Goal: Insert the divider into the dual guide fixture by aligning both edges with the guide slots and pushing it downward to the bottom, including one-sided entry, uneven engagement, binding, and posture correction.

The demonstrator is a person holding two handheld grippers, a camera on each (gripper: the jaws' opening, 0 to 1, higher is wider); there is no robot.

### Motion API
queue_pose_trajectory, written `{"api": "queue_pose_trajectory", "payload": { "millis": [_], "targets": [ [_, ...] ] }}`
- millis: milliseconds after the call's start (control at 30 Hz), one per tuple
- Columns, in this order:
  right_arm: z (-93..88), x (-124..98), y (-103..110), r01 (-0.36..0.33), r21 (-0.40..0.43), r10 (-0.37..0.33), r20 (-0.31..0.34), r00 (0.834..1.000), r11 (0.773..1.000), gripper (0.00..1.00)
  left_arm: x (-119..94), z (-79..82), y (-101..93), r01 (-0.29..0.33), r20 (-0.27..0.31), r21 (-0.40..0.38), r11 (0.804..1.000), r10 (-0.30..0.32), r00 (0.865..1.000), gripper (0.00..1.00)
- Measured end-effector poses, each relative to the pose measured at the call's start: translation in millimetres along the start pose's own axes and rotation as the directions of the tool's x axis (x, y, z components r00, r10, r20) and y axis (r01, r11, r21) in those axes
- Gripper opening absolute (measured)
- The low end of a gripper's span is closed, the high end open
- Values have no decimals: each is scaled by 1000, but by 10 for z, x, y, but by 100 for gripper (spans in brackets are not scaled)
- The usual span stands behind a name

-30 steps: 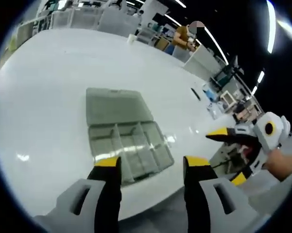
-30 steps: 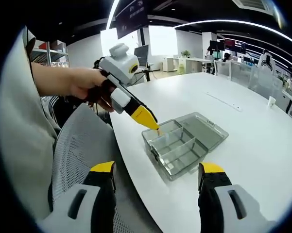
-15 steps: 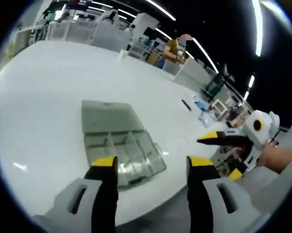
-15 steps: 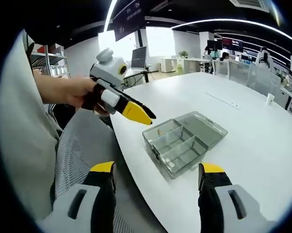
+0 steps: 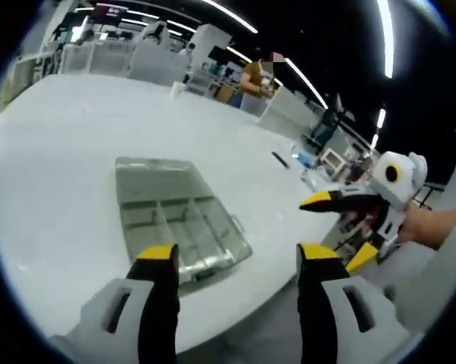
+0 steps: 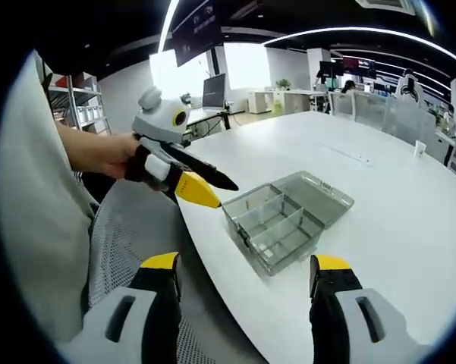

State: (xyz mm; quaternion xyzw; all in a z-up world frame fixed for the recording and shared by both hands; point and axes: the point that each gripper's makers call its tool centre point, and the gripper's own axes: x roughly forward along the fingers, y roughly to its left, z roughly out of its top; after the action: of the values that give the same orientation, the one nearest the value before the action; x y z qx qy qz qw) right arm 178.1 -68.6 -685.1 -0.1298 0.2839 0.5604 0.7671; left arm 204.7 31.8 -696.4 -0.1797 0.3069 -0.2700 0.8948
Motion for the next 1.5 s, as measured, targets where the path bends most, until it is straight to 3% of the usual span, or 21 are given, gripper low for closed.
{"api": "queue_pose_trajectory", "payload": {
  "millis": [500, 667, 867, 1500],
  "targets": [
    [-17, -7, -18, -4, 14, 4, -1, 1000, 1000, 67, -29, 7, -170, 73, 81, 58, 996, -78, 994, 70],
    [-58, -18, -30, -1, 19, 1, -8, 1000, 1000, 67, -39, -92, -221, 96, 82, 84, 992, -103, 991, 71],
    [-64, -25, -55, 1, 23, -1, -8, 1000, 1000, 67, -29, 36, -297, 129, 122, 95, 987, -140, 983, 71],
    [-12, -60, -124, 6, 14, -6, -4, 1000, 1000, 67, -35, -15, -494, 189, 128, 180, 965, -213, 969, 79]
  ]
}}
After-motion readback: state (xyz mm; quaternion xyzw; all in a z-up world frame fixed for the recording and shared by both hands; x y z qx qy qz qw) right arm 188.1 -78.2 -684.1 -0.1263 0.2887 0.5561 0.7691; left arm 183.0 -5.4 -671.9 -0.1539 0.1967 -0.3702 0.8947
